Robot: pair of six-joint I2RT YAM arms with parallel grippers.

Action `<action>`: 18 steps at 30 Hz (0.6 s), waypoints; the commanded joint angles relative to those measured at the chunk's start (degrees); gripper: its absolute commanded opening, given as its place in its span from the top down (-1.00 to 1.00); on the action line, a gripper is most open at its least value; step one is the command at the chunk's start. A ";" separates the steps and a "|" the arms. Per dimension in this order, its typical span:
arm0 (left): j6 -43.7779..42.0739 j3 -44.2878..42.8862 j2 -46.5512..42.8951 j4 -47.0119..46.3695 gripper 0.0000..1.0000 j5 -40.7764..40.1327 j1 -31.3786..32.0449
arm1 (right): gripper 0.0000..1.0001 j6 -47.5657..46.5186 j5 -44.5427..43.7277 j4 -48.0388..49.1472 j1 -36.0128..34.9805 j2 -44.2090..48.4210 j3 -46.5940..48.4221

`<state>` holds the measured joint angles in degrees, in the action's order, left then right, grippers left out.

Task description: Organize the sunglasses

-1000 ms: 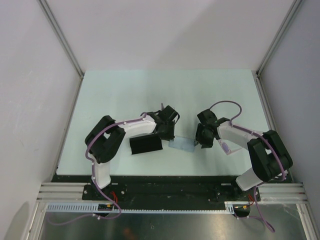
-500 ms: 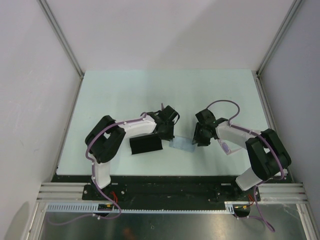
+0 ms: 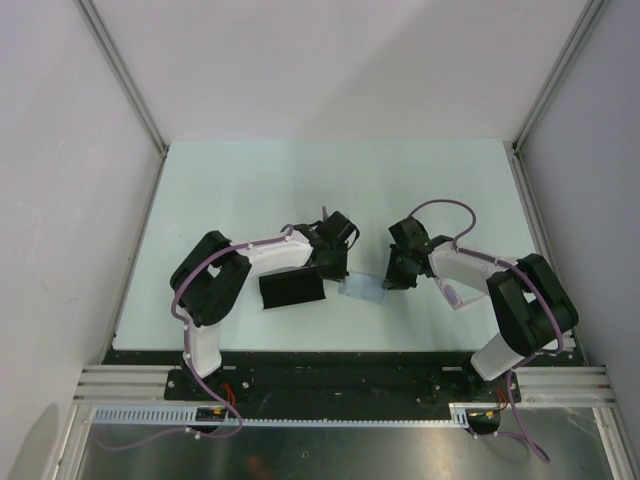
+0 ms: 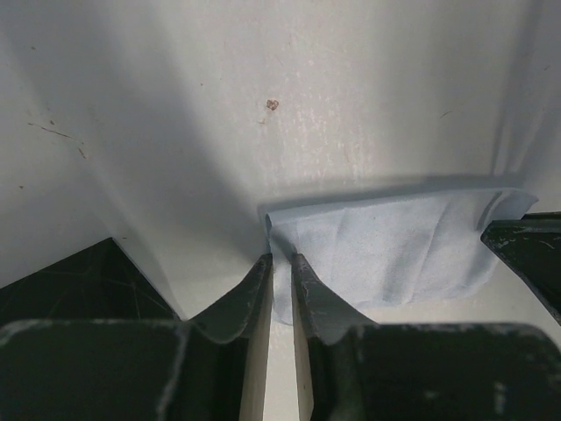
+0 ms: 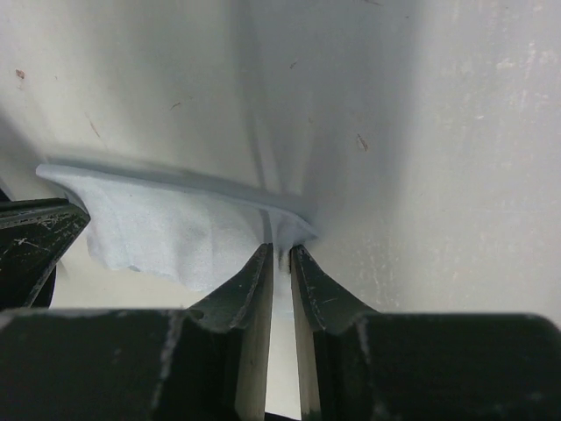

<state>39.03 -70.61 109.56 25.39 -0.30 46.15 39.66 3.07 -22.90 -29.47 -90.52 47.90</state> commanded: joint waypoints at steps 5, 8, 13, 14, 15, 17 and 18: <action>-0.09 1.53 3.29 1.86 0.74 -1.37 0.17 | 0.76 0.15 -1.49 -1.89 -0.76 -2.82 -0.88; 0.00 1.44 3.29 1.86 0.88 -1.64 0.17 | 0.82 0.24 -1.84 -2.07 -0.76 -2.82 -0.79; -0.35 1.35 3.38 1.86 0.99 -1.90 0.17 | 0.92 0.24 -1.93 -1.98 -0.67 -2.64 -0.79; -0.44 1.35 3.47 1.86 0.99 -1.90 0.17 | 0.98 0.07 -2.02 -1.89 -0.76 -2.56 -0.79; -0.53 1.26 3.38 1.86 0.99 -1.90 0.17 | 1.00 -0.02 -1.93 -1.63 -0.76 -2.47 -0.79; -0.97 1.00 3.21 1.86 0.99 -1.90 0.17 | 1.00 -0.37 -1.93 -1.36 -0.85 -2.03 -0.79; -1.06 1.00 2.77 1.86 0.99 -1.99 0.17 | 1.00 -0.55 -1.84 -1.01 -0.85 -1.85 -0.70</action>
<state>38.98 -70.63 109.78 24.93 -0.27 46.15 39.99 3.29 -22.44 -29.65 -90.91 47.94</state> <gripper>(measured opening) 0.009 0.010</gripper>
